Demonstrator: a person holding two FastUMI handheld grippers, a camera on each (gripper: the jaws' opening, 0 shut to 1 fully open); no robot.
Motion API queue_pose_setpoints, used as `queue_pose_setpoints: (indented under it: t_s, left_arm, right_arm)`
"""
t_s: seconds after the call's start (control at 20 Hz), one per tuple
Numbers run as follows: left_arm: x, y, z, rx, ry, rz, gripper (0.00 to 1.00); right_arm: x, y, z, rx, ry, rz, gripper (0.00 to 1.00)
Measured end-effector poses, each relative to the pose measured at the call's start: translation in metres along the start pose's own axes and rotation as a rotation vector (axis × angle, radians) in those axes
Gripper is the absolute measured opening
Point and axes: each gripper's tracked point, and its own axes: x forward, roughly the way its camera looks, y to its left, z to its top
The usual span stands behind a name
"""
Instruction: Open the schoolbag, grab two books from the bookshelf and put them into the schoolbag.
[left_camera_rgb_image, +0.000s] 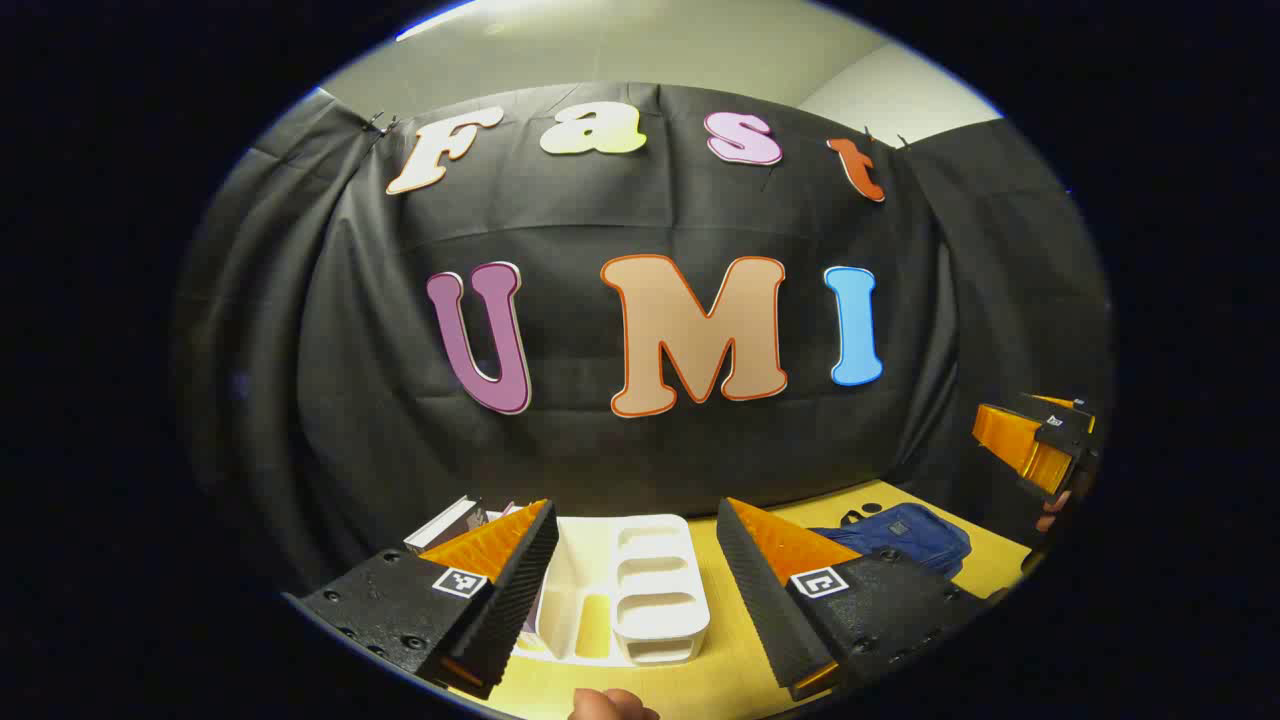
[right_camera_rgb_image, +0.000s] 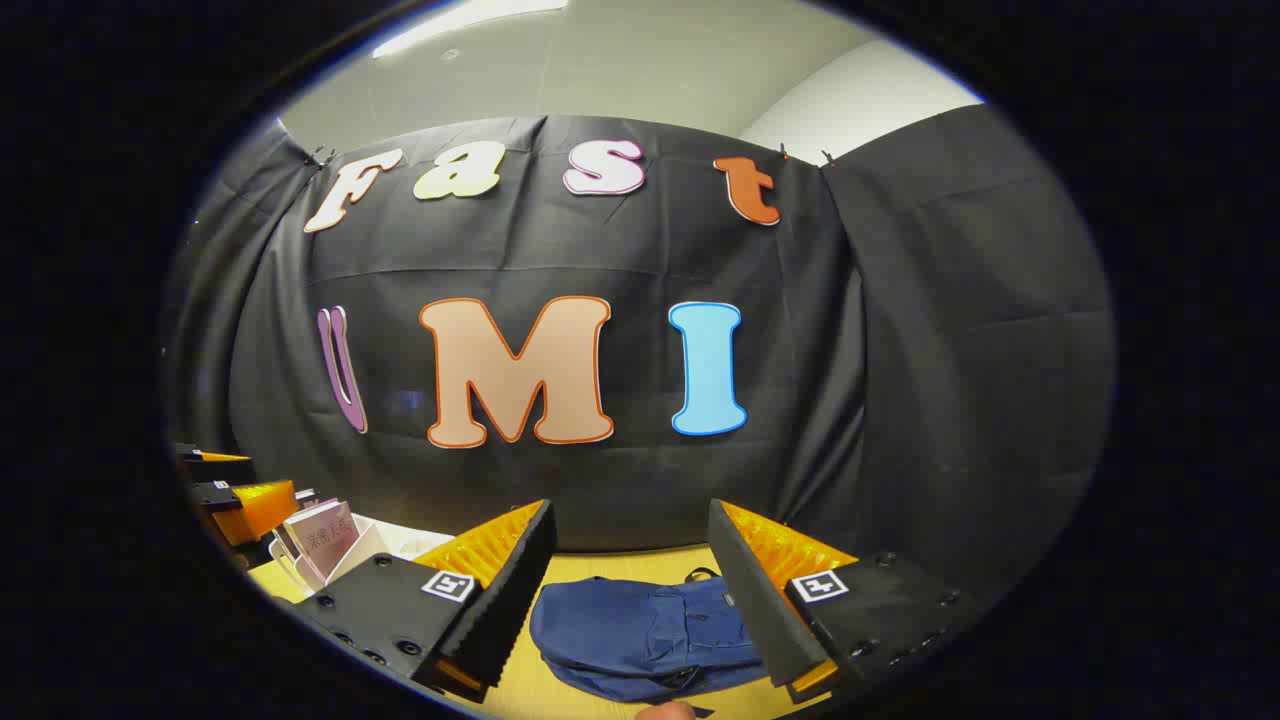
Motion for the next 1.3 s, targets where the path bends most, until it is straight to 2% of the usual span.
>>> queue_pose_setpoints:
  t_s: [0.15, 0.2, 0.25, 0.35, 0.4, 0.45, 0.8, 0.9, 0.95, 1.15, 1.2, 1.3]
  left_arm:
    - [0.001, 0.000, -0.002, -0.021, 0.009, 0.009, 0.94]
    - [0.002, -0.001, -0.003, -0.019, 0.013, 0.003, 0.94]
    - [0.002, -0.002, -0.002, -0.015, 0.014, -0.004, 0.94]
    - [0.007, 0.000, 0.002, 0.006, 0.009, -0.004, 0.94]
    - [0.014, 0.000, 0.004, 0.010, 0.005, -0.003, 0.94]
    - [0.015, 0.000, 0.004, 0.013, 0.003, 0.000, 0.94]
    - [0.018, -0.002, 0.002, 0.025, 0.004, 0.006, 0.94]
    - [0.019, 0.002, 0.000, 0.024, 0.007, 0.016, 0.94]
    - [0.020, 0.003, -0.001, 0.022, 0.009, 0.021, 0.94]
    - [0.023, 0.010, -0.006, 0.015, 0.024, 0.044, 0.94]
    - [0.023, 0.011, -0.007, 0.014, 0.026, 0.049, 0.94]
    - [0.024, 0.014, -0.008, 0.014, 0.030, 0.058, 0.94]
  right_arm:
    - [0.003, 0.001, 0.003, -0.010, -0.011, 0.015, 0.94]
    - [0.005, 0.001, 0.003, -0.014, -0.013, 0.016, 0.98]
    - [0.006, 0.001, 0.002, -0.020, -0.011, 0.018, 0.94]
    - [0.007, 0.005, -0.001, -0.042, -0.005, 0.036, 0.94]
    - [0.007, 0.006, 0.000, -0.050, -0.007, 0.043, 1.00]
    - [0.007, 0.007, 0.001, -0.055, -0.009, 0.048, 0.94]
    - [0.014, 0.014, -0.003, -0.064, -0.004, 0.070, 0.94]
    - [0.017, 0.012, -0.005, -0.069, 0.001, 0.070, 0.98]
    - [0.018, 0.012, -0.007, -0.074, 0.005, 0.071, 0.94]
    - [0.023, 0.015, -0.008, -0.104, 0.005, 0.088, 0.94]
    - [0.025, 0.018, -0.006, -0.106, 0.001, 0.096, 0.98]
    - [0.026, 0.022, -0.006, -0.107, -0.005, 0.107, 0.98]
